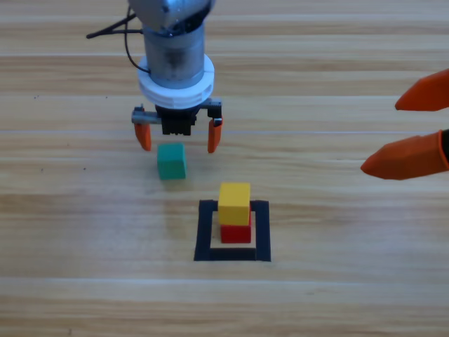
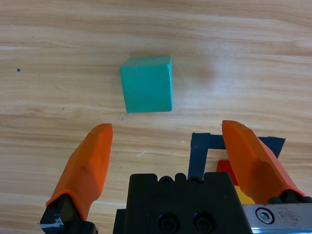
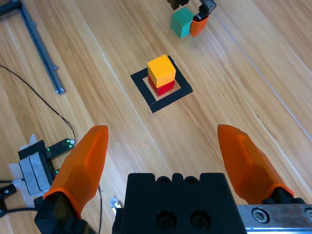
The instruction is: Stack the blocks in the rectangular block: red at the bottom, yellow in the middle, green on top
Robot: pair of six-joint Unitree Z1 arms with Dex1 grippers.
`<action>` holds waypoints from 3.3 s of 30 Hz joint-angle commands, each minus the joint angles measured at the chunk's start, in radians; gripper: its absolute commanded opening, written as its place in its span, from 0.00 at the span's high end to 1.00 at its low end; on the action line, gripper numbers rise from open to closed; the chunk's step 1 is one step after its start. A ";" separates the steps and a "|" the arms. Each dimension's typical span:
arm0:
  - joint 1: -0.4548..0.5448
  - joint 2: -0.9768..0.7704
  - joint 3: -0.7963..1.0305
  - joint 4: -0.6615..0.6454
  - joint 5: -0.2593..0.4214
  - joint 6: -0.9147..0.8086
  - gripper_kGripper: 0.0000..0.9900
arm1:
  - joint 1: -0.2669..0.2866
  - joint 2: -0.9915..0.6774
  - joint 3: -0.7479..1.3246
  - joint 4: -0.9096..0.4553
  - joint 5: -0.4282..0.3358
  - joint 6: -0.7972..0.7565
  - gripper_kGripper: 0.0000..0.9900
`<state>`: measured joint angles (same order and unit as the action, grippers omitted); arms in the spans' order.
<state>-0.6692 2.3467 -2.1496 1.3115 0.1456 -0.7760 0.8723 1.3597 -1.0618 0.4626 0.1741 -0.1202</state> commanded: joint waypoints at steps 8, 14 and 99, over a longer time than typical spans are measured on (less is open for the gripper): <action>0.059 0.134 -0.042 0.005 -0.021 0.024 0.03 | -0.032 0.116 0.019 -0.019 0.042 -0.021 0.01; 0.109 0.129 -0.052 0.000 -0.044 0.053 0.03 | -0.032 0.127 0.019 -0.018 0.042 -0.016 0.01; 0.030 -0.165 -0.013 0.101 -0.146 0.161 1.00 | -0.032 0.145 0.013 -0.007 0.039 -0.010 0.01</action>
<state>-0.5676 2.2450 -2.2062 1.4045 0.0220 -0.6221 0.8687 1.4724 -1.0616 0.4626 0.1941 -0.1365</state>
